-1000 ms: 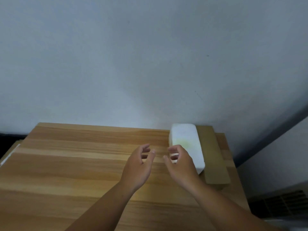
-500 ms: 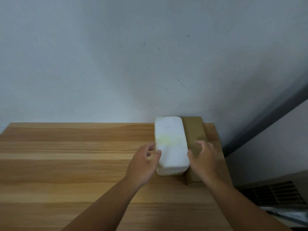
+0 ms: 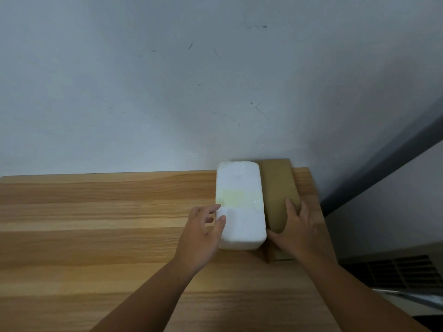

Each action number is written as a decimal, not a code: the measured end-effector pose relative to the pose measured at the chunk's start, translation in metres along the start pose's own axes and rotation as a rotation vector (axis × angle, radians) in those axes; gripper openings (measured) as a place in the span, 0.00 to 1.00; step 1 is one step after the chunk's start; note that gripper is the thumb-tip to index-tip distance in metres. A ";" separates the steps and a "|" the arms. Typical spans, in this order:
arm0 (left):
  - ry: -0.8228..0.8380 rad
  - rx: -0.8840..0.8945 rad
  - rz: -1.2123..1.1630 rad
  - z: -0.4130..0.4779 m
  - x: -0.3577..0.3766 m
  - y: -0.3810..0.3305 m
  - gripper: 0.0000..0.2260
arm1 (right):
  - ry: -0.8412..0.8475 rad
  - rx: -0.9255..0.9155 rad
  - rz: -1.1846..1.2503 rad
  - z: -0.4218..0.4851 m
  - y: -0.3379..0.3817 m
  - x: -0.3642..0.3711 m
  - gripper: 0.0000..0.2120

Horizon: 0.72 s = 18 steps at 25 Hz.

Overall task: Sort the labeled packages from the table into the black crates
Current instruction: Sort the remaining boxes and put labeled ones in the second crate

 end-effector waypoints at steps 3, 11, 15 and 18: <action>-0.010 -0.015 -0.035 -0.001 -0.007 0.003 0.17 | -0.082 0.011 -0.013 0.000 -0.008 0.002 0.57; 0.011 0.060 -0.063 -0.011 -0.016 -0.017 0.17 | -0.272 -0.085 0.471 -0.065 -0.023 -0.058 0.53; 0.057 0.117 -0.172 -0.025 -0.011 -0.048 0.16 | -0.269 -0.161 0.634 -0.117 -0.010 -0.081 0.53; 0.118 0.074 -0.306 -0.038 -0.014 -0.065 0.16 | -0.067 -0.135 0.895 -0.150 0.001 -0.087 0.50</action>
Point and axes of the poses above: each hand's wrist, its own z-axis towards the middle knuckle, its own x-axis out of the palm, y = z × x, the point moved 2 cm from there along z, towards the middle knuckle, and after that the axes turned 10 degrees about x, right-handed, at the moved point
